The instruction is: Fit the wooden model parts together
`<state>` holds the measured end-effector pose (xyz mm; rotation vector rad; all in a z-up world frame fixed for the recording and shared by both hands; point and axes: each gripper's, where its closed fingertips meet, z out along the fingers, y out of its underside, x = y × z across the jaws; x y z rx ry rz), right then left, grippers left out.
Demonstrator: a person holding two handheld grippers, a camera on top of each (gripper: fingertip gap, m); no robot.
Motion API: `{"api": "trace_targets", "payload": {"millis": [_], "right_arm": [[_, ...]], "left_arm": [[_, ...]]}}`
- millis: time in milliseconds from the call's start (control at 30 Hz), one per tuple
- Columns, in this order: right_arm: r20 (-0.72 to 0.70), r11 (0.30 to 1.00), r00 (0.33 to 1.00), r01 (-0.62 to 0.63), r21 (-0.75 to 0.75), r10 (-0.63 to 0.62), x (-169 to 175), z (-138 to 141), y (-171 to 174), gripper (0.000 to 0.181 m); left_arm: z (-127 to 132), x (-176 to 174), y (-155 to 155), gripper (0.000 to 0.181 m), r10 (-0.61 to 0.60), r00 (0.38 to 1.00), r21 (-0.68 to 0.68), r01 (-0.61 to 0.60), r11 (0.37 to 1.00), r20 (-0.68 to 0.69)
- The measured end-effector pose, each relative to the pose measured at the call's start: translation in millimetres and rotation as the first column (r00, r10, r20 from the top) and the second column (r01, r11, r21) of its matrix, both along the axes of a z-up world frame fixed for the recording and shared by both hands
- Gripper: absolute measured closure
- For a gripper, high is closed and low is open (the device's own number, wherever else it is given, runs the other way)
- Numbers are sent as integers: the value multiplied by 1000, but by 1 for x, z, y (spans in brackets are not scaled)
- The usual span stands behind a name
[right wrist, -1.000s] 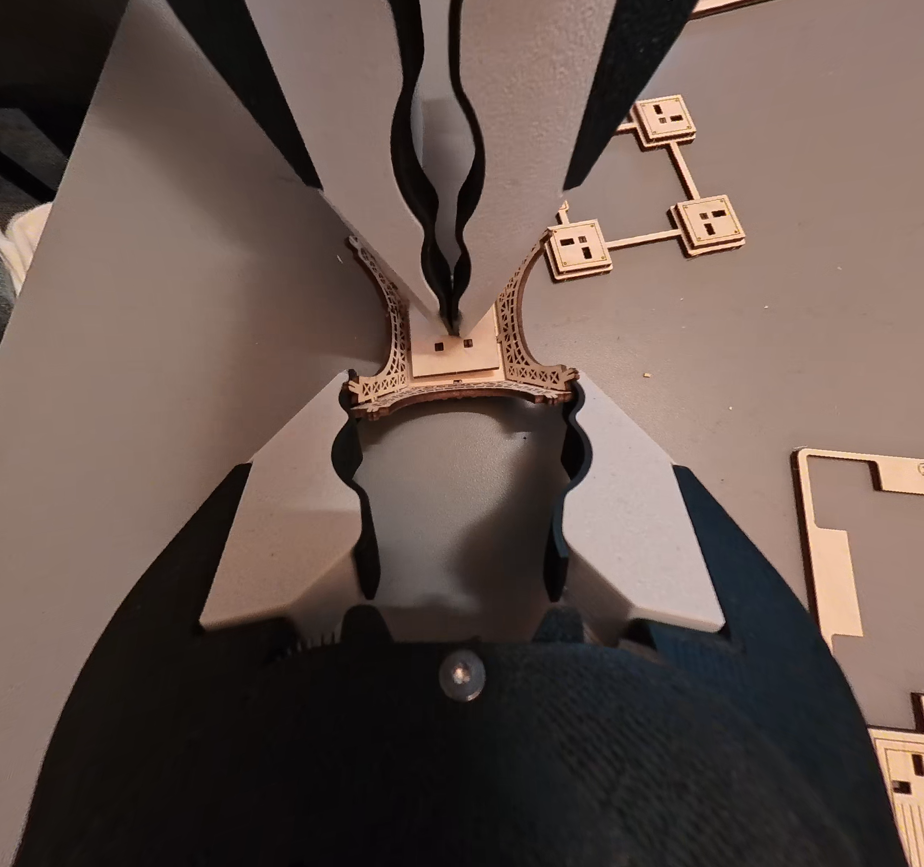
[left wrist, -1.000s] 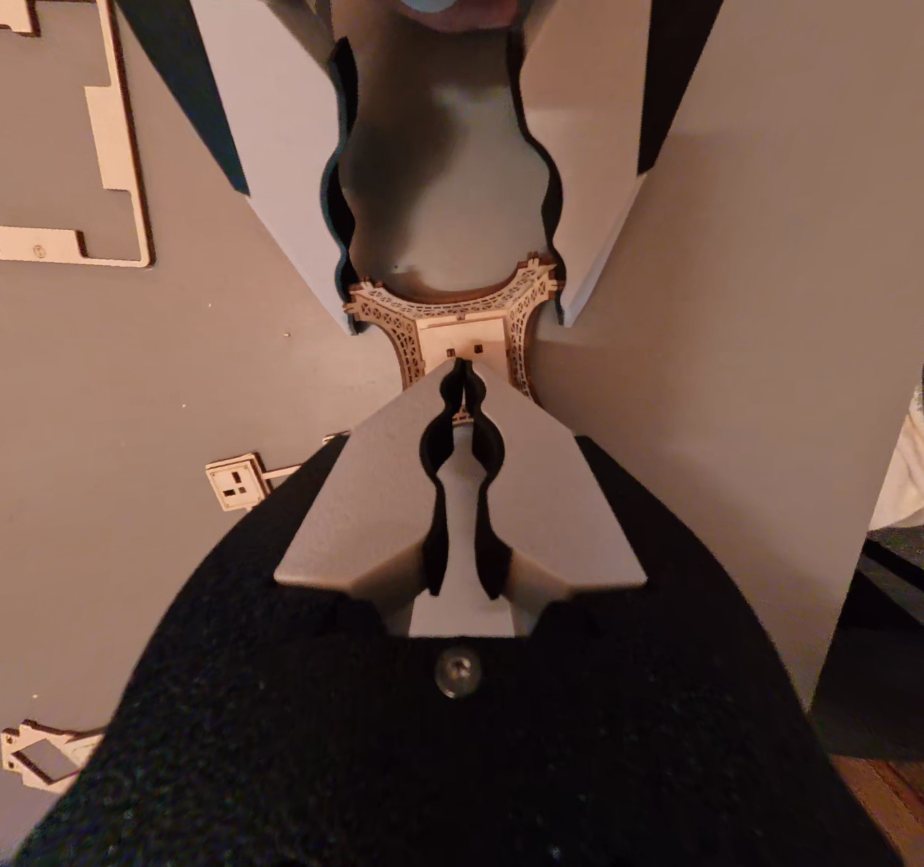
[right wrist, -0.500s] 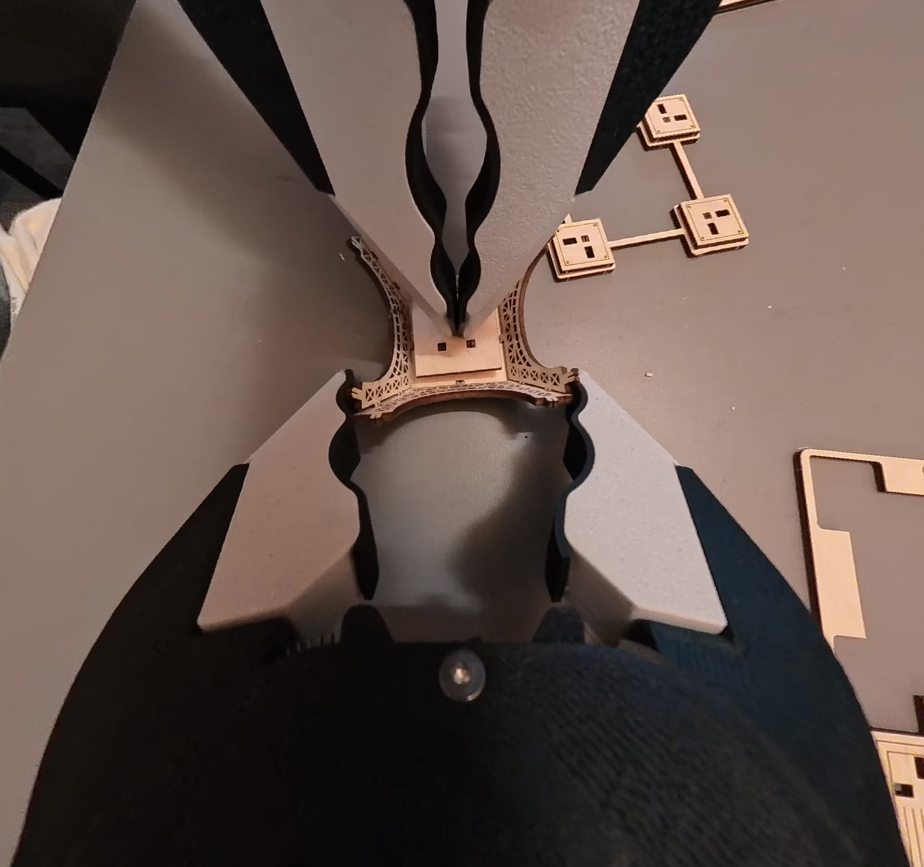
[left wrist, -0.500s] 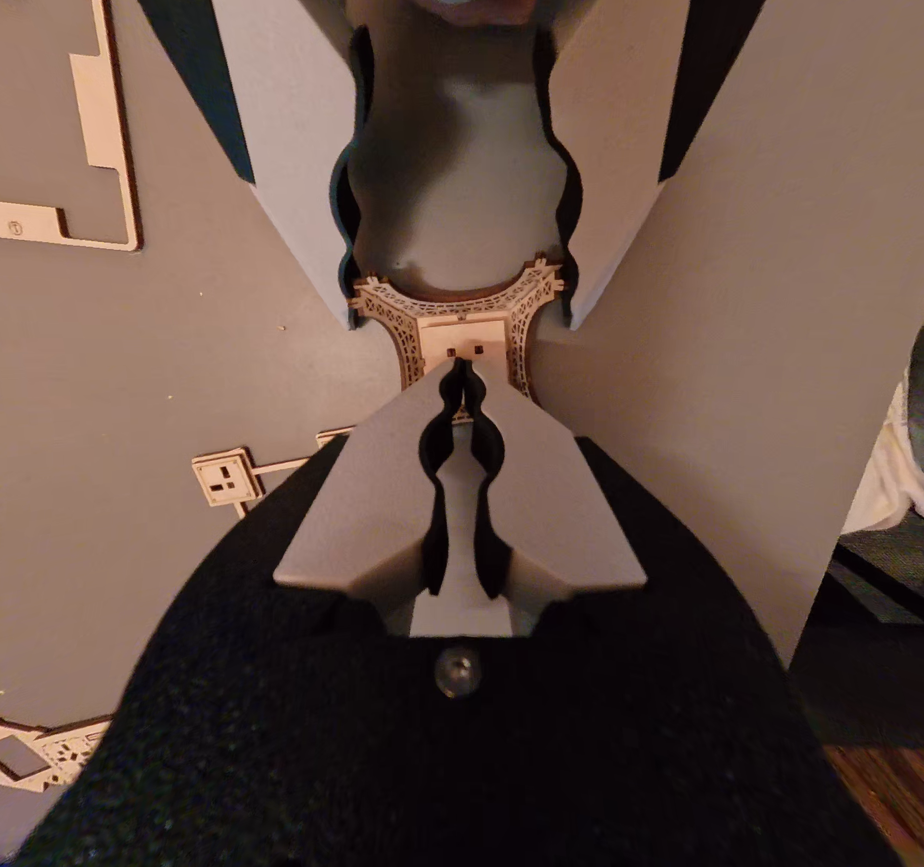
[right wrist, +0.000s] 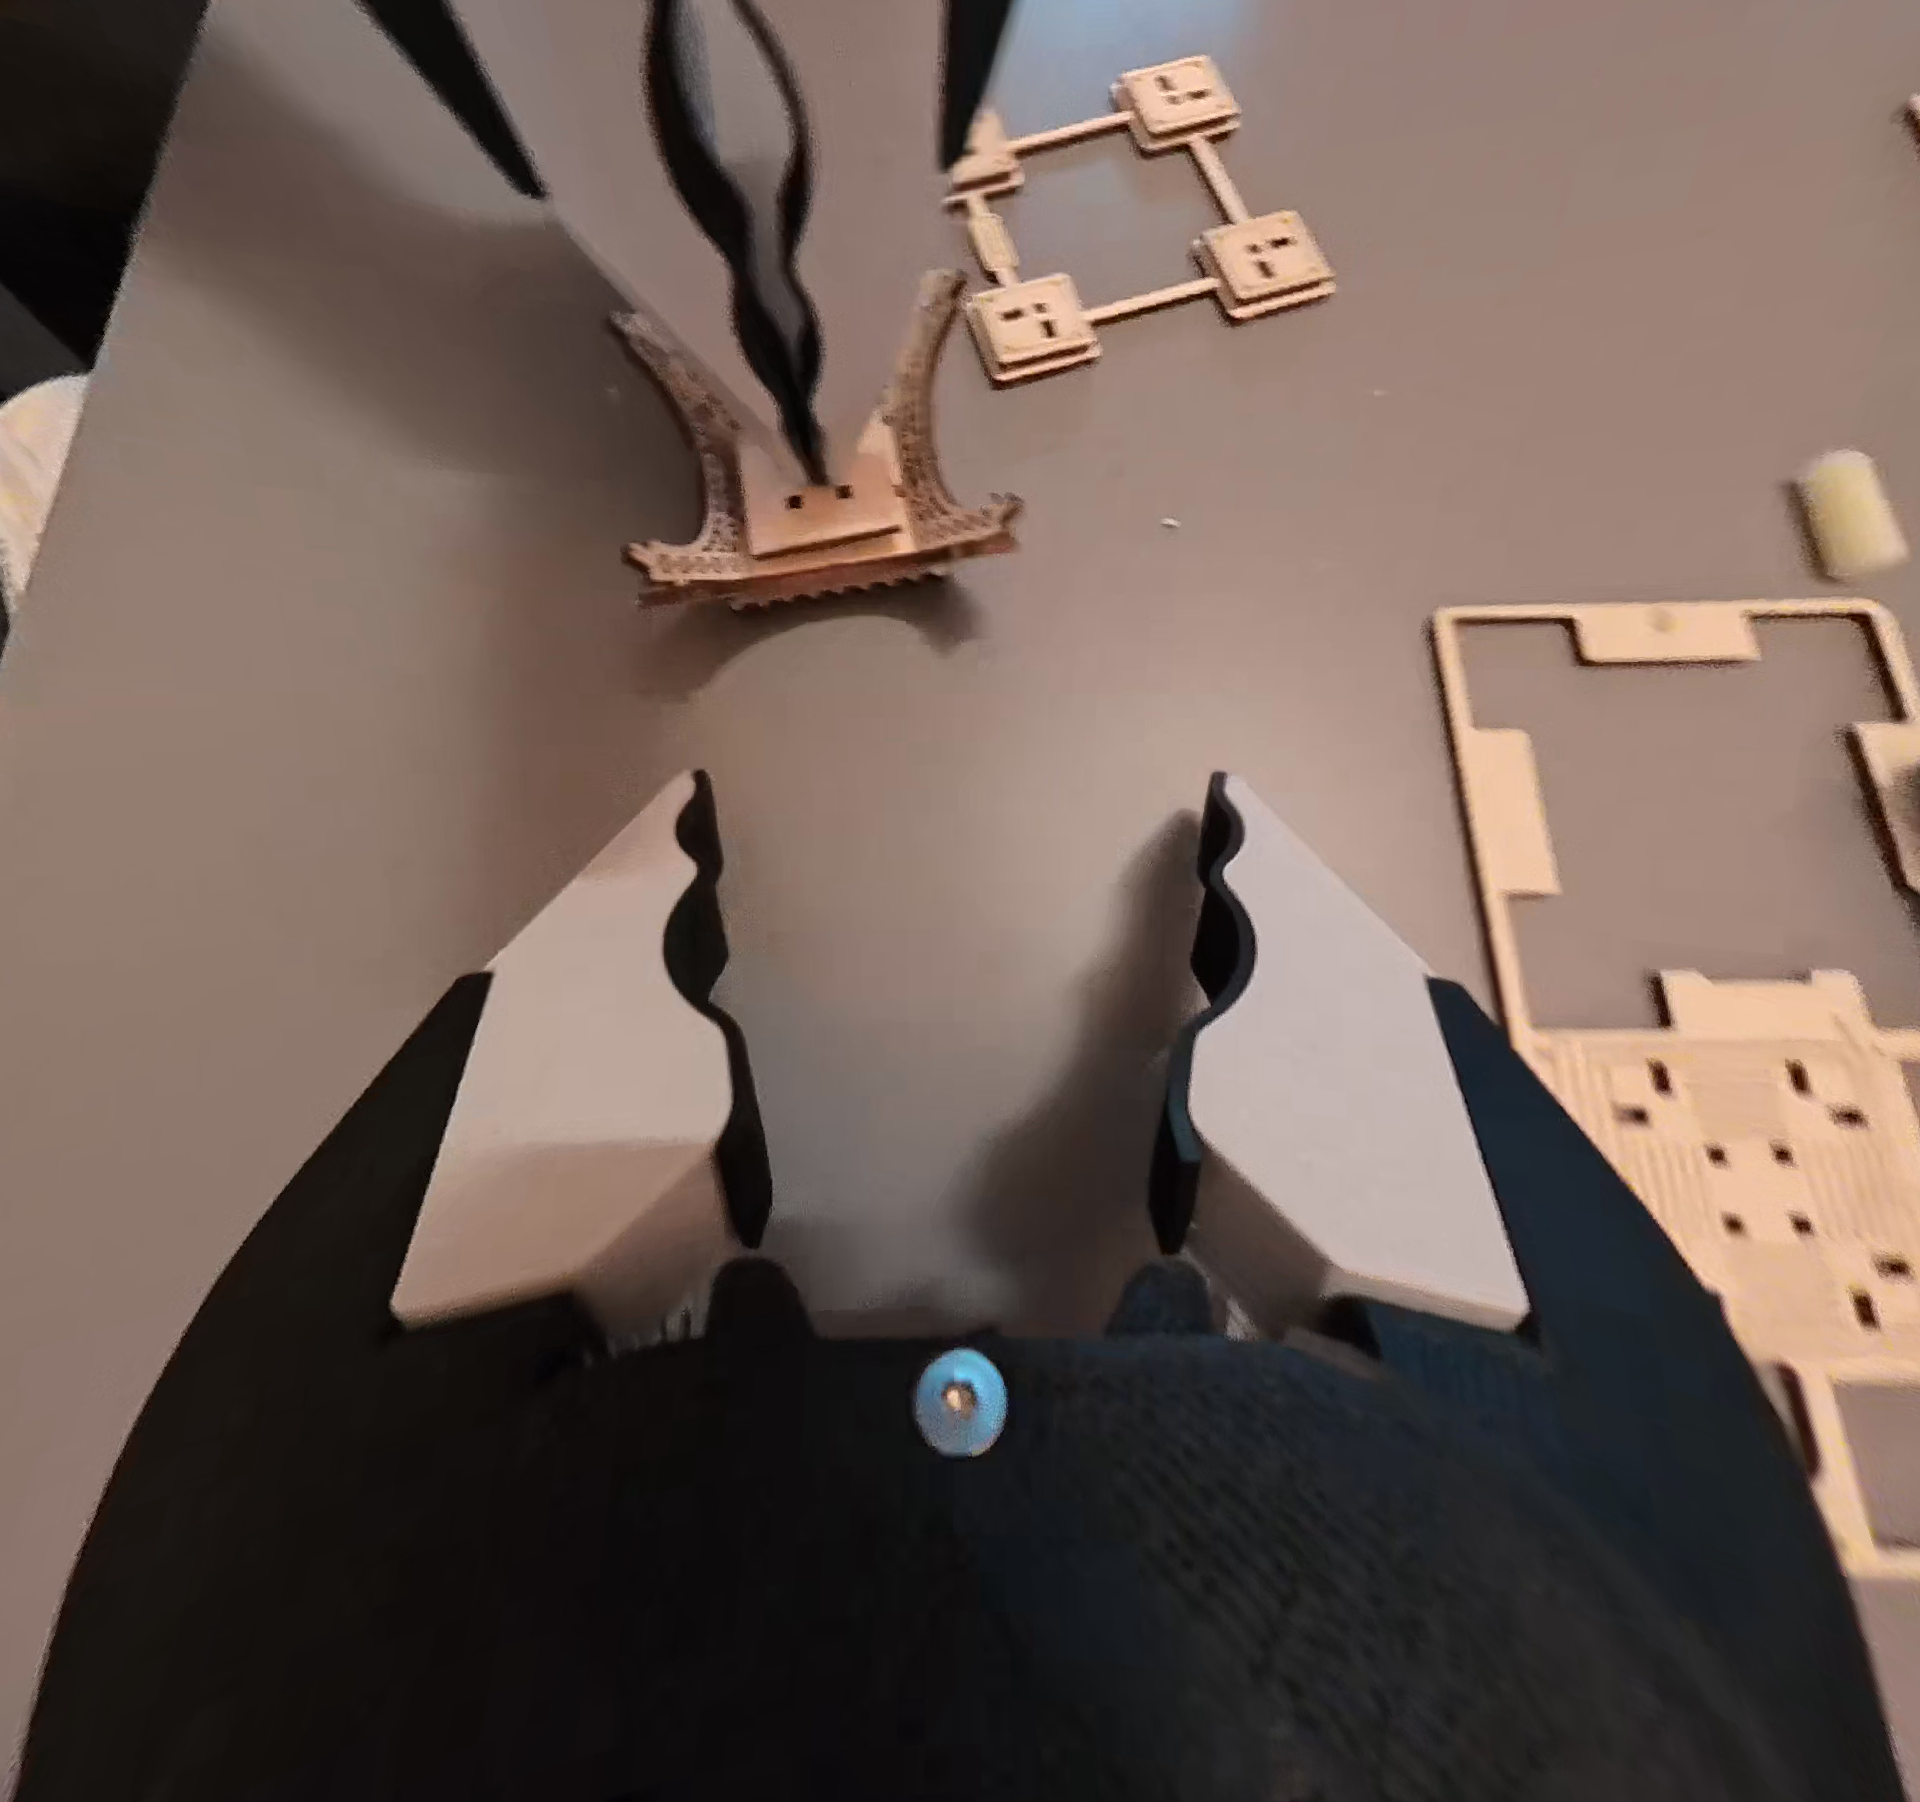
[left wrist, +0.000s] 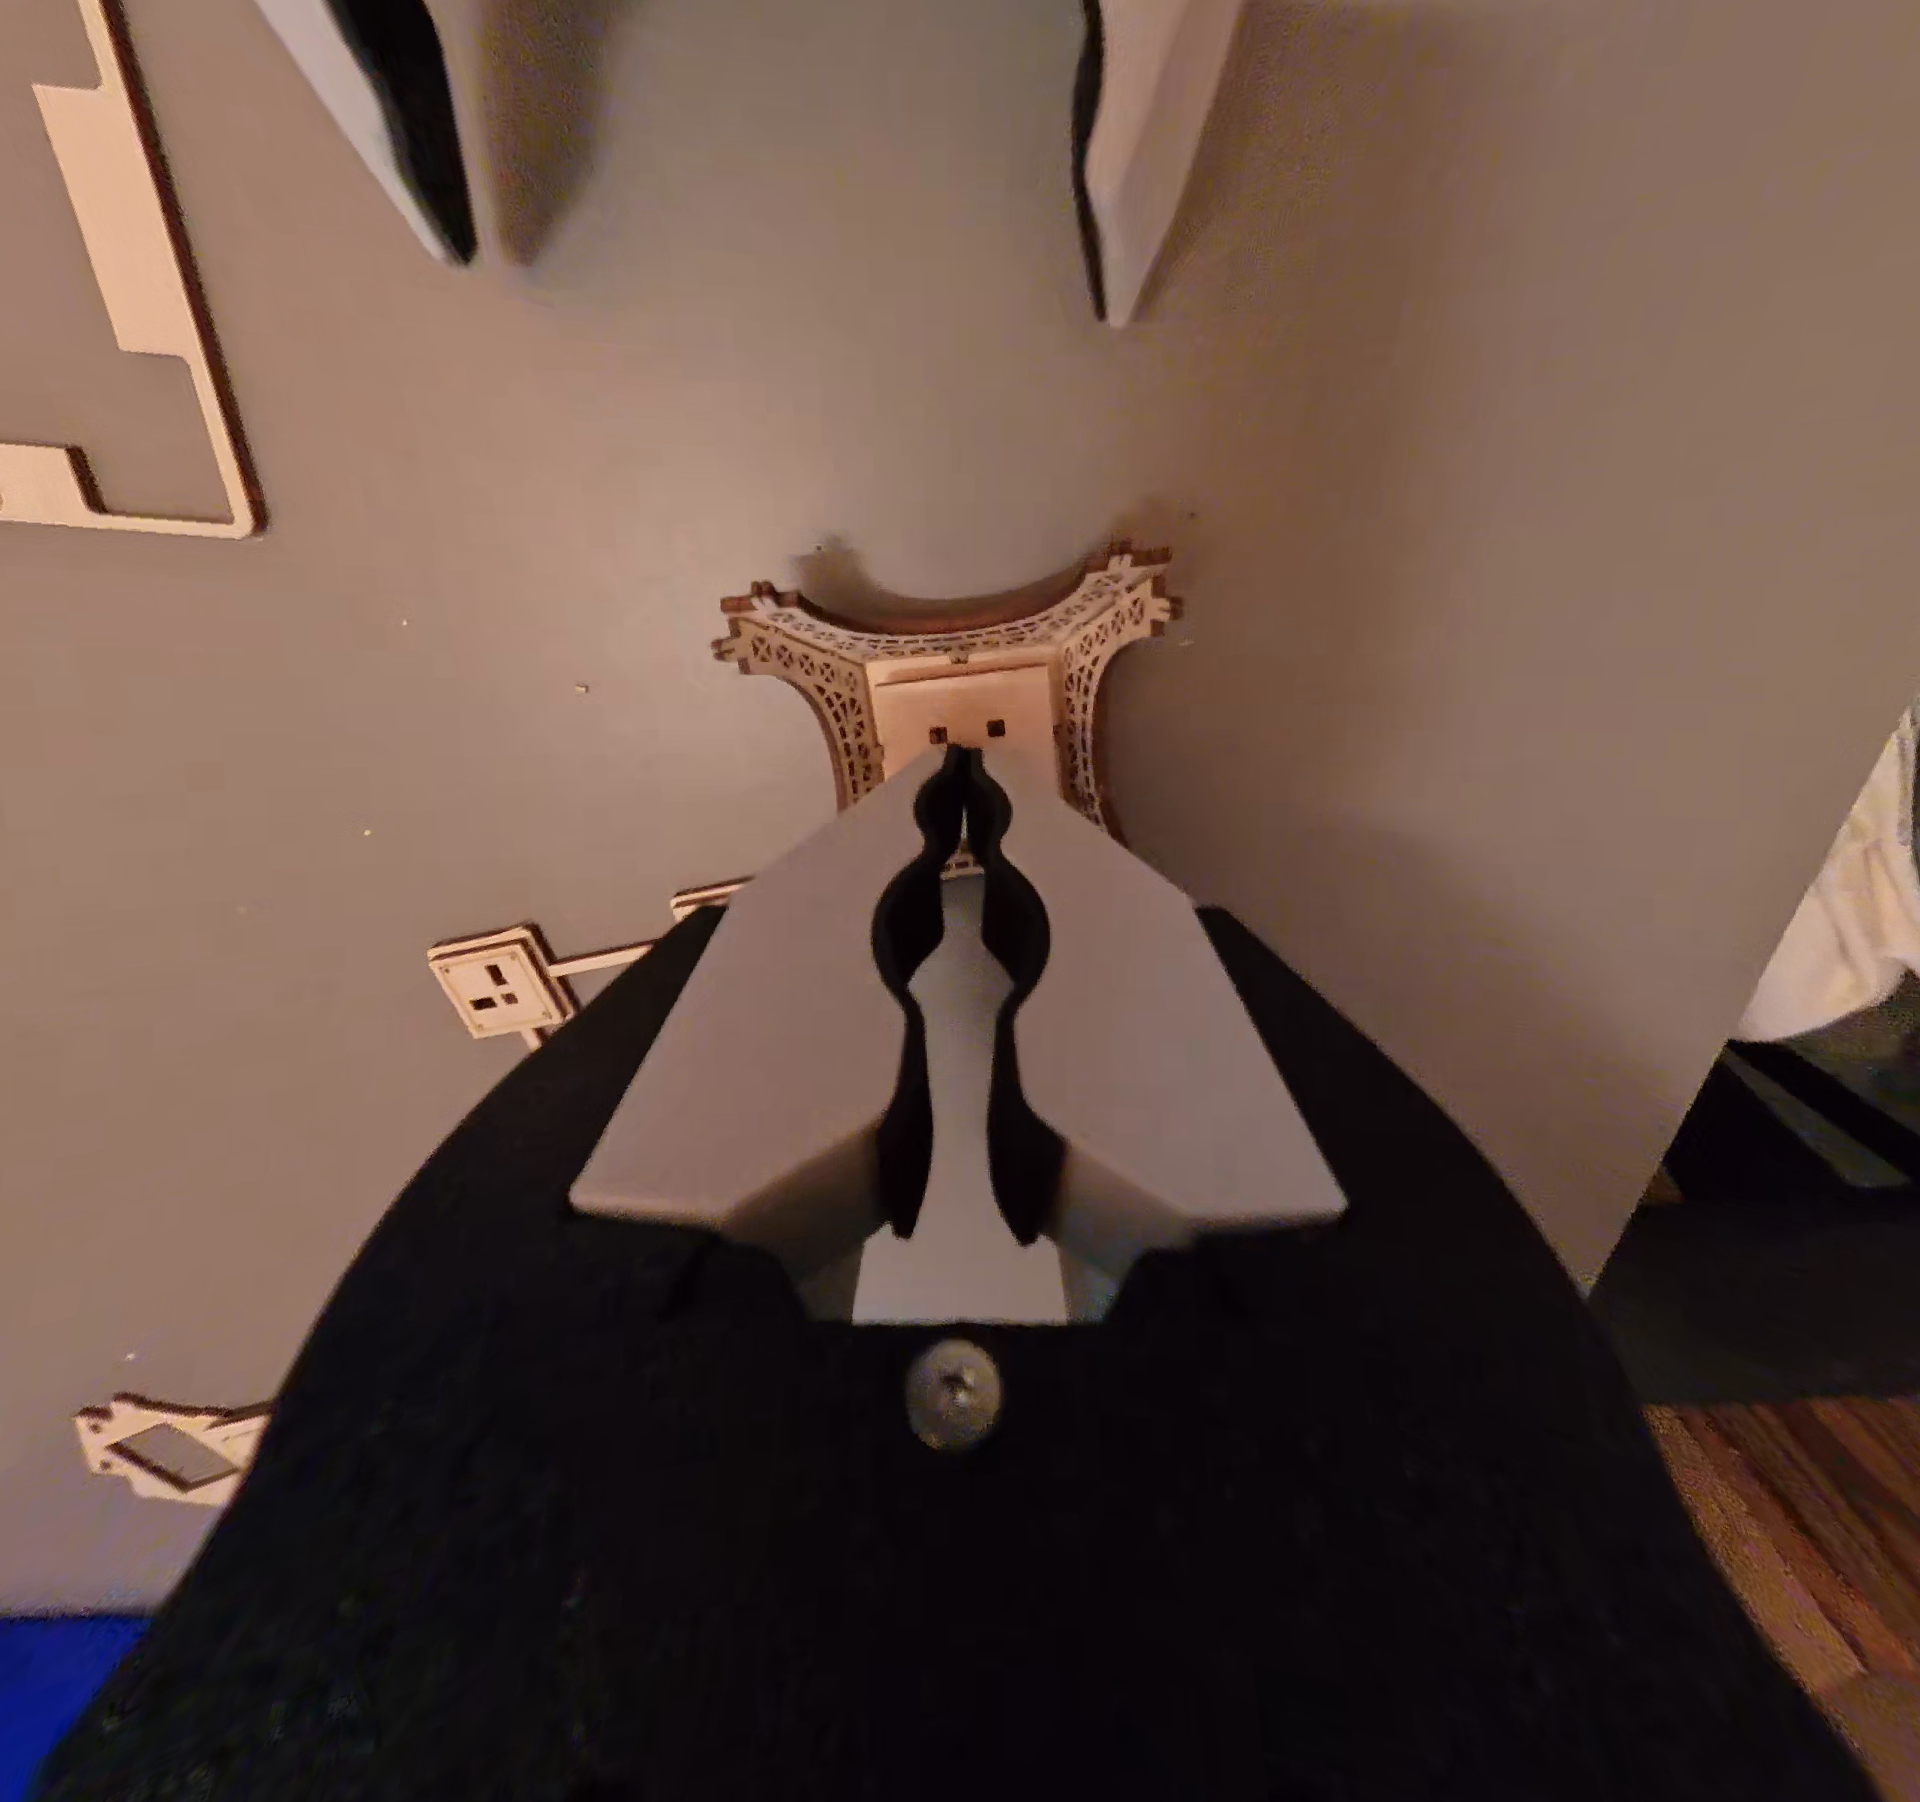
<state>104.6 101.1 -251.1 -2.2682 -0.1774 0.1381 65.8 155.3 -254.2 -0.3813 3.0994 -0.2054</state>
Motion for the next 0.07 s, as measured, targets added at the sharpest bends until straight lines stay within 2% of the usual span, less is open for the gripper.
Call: {"api": "trace_targets", "payload": {"millis": [33, 67], "right_arm": [[-5, 1000, 1000, 28, 5, -28, 6, 1, -2, 92], [-3, 998, 998, 56, 4, -56, 12, 1, -4, 94]], "left_arm": [[0, 0, 0, 181, -6, 1000, 19, 6, 1000, 3], [0, 0, 0, 181, -10, 1000, 37, 9, 999, 5]]}}
